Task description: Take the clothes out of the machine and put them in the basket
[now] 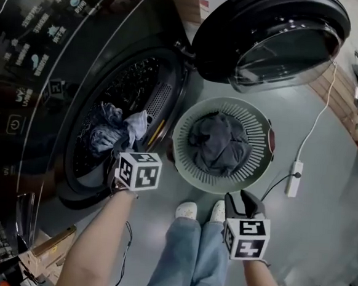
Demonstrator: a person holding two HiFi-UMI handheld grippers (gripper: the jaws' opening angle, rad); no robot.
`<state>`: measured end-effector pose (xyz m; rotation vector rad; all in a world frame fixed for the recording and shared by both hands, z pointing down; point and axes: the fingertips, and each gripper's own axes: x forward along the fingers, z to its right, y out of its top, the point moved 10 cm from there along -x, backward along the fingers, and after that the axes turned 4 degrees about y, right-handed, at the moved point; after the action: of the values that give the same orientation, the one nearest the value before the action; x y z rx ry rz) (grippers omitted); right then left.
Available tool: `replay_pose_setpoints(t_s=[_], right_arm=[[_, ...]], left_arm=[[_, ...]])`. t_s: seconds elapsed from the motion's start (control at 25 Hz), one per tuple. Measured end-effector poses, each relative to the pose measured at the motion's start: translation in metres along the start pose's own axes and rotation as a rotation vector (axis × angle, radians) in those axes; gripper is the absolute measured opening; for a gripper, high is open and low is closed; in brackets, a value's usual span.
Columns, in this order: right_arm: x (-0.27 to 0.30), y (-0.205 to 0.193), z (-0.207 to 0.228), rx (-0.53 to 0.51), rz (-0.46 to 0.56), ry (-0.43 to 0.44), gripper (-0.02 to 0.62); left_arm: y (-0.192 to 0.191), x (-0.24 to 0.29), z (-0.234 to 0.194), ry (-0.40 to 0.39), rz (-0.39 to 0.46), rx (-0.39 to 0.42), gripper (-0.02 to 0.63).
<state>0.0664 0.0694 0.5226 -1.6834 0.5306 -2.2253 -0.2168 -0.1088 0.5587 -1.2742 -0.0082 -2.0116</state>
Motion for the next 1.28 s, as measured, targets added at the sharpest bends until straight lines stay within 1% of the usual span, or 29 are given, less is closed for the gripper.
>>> replay_pose_setpoints(t_s=[0.12,0.32,0.44,0.56,0.64,0.8,0.92,1.08,1.16,1.28], right_arm=[[-0.008,0.005,-0.001,-0.005,0.009,0.000,0.155],[-0.026,0.012,0.003,0.001,0.028,-0.003,0.153],[-0.034,0.014,0.009,0.002,0.036,-0.006,0.152],[-0.041,0.013,0.016,0.004,0.036,-0.011,0.150],[-0.047,0.011,0.021,0.011,0.035,-0.016,0.149],[-0.057,0.010,0.027,0.030,0.035,-0.019,0.146],[-0.063,0.010,0.030,0.034,0.031,-0.016,0.144],[-0.072,0.013,0.037,0.050,0.044,-0.020,0.140],[-0.076,0.014,0.042,0.058,0.051,-0.024,0.137],[-0.078,0.014,0.049,0.069,0.053,-0.033,0.135]], left_arm=[[0.005,-0.015,-0.007,-0.020,0.028,-0.043,0.020],[0.020,-0.048,-0.006,-0.060,0.113,-0.050,0.020],[0.032,-0.071,0.001,-0.115,0.157,-0.124,0.020],[0.046,-0.092,0.011,-0.215,0.206,-0.246,0.020],[0.055,-0.106,0.022,-0.276,0.232,-0.302,0.020],[0.076,-0.135,0.043,-0.404,0.293,-0.353,0.020],[0.089,-0.153,0.053,-0.492,0.321,-0.397,0.020],[0.113,-0.169,0.067,-0.658,0.346,-0.463,0.020],[0.128,-0.178,0.077,-0.742,0.371,-0.464,0.020],[0.151,-0.194,0.098,-0.882,0.419,-0.442,0.020]])
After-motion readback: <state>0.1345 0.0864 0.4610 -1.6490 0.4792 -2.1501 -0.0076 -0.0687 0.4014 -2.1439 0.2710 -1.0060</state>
